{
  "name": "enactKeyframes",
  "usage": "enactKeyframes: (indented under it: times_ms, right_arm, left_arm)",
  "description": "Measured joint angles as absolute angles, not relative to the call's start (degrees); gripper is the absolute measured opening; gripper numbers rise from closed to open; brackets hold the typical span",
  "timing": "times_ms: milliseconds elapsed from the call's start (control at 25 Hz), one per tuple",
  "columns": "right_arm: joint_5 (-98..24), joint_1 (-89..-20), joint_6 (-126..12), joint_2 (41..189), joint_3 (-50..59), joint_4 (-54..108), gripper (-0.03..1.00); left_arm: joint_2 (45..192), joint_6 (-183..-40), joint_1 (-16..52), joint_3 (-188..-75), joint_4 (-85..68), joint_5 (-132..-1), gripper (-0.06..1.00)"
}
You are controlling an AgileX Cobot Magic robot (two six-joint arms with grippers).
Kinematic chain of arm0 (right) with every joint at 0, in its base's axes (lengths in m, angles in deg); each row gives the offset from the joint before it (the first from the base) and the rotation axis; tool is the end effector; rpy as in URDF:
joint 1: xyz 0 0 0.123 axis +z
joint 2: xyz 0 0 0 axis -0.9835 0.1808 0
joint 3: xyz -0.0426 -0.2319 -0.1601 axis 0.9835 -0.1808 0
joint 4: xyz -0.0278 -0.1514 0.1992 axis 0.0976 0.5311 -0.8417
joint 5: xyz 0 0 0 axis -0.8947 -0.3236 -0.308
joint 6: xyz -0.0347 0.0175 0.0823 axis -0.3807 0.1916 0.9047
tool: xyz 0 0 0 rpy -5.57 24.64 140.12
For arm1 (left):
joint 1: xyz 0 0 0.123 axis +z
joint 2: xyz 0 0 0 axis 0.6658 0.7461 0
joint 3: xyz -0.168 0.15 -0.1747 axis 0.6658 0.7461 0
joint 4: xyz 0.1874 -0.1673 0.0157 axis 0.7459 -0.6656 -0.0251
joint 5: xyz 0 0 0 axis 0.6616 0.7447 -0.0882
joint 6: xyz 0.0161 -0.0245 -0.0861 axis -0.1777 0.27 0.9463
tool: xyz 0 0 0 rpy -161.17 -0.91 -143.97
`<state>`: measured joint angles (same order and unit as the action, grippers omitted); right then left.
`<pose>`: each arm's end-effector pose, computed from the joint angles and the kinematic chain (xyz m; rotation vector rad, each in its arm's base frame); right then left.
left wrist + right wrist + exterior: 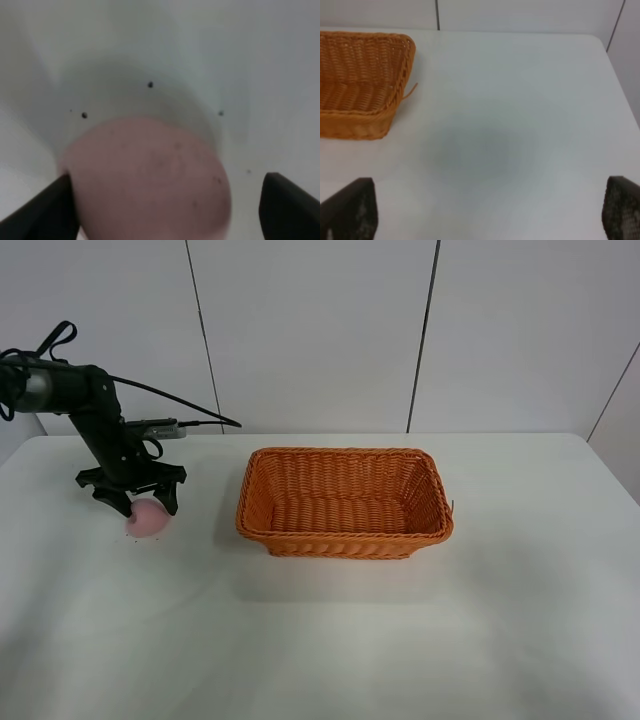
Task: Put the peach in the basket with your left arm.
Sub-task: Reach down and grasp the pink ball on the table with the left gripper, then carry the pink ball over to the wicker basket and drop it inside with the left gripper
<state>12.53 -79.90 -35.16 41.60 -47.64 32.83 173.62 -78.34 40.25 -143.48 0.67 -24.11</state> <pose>-0.0030 0.0026 0.2780 -0.0097 2.0053 0.0274 0.4484 -0.0167 0.1203 0.0038 2.9280 -0.0896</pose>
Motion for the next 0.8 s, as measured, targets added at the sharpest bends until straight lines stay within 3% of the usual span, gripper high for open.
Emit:
enactKeyframes:
  times_ms: [280,400,480,600,800]
  right_arm:
    - [12.53,-79.9,-35.16,41.6,-47.64,32.83,0.69]
    - [12.53,-79.9,-35.16,41.6,-47.64,32.83,0.69]
    - [12.53,-79.9,-35.16,41.6,-47.64,32.83,0.69]
    - [12.53,-79.9,-35.16,41.6,-47.64,32.83,0.69]
    - [12.53,-79.9,-35.16,41.6,-47.64,32.83,0.69]
  left_arm:
    - [175.16,-78.34,40.25,-143.48,0.85,-23.89,0.71]
    - [175.04,-78.34,40.25,-143.61,1.06,-23.28,0.44]
    - [174.0,-78.34,40.25,-143.81,1.39,-22.61,0.19]
    - [171.79,-77.64,40.25,-145.06,3.32,-20.36,0.08]
    - [167.23,-75.52,40.25,-151.34,5.06,-12.62,0.05]
